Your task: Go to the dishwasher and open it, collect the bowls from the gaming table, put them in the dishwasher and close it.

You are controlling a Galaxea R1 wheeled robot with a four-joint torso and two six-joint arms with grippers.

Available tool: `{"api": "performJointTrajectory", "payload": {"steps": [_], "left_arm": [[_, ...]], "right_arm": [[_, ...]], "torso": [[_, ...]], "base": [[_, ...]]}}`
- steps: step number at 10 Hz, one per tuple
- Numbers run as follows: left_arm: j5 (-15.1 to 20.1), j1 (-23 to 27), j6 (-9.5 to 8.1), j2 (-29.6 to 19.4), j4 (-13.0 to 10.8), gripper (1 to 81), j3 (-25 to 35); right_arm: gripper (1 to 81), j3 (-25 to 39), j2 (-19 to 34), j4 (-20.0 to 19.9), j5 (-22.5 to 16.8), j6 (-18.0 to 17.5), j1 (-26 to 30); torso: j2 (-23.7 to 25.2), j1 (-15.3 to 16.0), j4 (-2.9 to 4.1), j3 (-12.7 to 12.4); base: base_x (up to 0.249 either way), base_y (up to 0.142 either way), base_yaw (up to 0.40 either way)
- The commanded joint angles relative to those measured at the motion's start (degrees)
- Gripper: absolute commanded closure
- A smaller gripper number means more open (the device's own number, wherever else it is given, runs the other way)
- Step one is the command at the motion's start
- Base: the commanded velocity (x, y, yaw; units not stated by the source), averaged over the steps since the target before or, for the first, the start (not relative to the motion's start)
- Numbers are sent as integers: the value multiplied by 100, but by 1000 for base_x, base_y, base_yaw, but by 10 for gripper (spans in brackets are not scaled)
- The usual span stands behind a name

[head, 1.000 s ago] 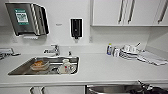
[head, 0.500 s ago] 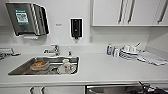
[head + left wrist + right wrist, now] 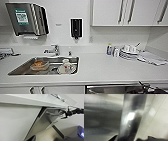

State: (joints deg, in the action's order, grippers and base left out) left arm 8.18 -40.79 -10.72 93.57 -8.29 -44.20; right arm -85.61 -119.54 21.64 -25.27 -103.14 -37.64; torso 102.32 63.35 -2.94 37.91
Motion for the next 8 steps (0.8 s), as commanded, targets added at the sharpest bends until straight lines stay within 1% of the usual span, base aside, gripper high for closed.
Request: {"api": "performJointTrajectory", "payload": {"steps": [1,8], "left_arm": [[61,479,8,-145,3,10,105],[61,444,8,-119,3,10,69]], "right_arm": [[10,-367,288,-125,-1929,-127,-82],[10,-411,235,-151,-1929,-127,-47]], "torso": [[0,0,0,0],[2,0,0,0]], "base": [[0,0,0],[0,0,0]]}}
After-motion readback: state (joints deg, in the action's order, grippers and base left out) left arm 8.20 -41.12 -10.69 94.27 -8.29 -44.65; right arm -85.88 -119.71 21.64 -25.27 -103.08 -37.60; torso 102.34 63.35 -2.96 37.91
